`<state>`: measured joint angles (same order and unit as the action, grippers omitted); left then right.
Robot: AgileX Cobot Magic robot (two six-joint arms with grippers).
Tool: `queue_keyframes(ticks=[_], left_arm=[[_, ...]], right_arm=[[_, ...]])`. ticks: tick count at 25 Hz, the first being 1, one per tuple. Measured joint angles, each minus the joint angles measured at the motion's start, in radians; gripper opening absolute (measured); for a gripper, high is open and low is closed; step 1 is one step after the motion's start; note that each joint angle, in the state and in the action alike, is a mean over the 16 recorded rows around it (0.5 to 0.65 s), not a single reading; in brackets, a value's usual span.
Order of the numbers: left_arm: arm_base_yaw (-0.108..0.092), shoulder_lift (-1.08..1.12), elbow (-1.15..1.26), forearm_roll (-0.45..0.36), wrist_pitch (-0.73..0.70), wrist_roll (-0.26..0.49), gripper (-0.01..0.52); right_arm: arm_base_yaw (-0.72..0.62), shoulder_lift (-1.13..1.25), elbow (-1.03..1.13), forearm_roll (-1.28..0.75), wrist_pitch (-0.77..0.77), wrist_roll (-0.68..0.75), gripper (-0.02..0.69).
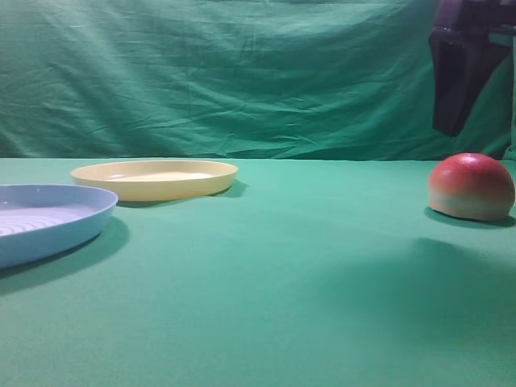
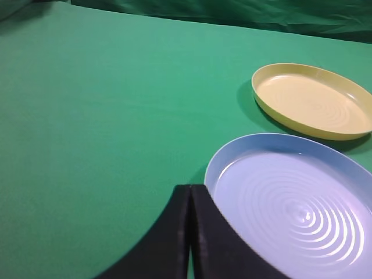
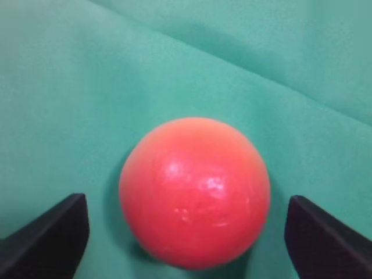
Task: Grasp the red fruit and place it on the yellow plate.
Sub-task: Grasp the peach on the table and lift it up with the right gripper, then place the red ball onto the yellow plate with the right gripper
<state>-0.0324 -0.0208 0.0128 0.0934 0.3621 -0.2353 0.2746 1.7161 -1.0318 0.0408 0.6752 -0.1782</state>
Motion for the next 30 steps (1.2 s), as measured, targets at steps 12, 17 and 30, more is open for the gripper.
queue_keyframes(ticks=[12,17,30], left_arm=[[0.0,0.0,0.0,0.0,0.0,0.0,0.0],[0.0,0.0,0.0,0.0,0.0,0.0,0.0],[0.0,0.0,0.0,0.0,0.0,0.0,0.0]], right_arm=[[0.001,0.085,-0.026,0.001,-0.045,-0.048,0.404],[0.016,0.091,-0.102,0.001,-0.014,-0.054,0.298],[0.267,0.217,-0.573,0.002,0.045,-0.061,0.19]])
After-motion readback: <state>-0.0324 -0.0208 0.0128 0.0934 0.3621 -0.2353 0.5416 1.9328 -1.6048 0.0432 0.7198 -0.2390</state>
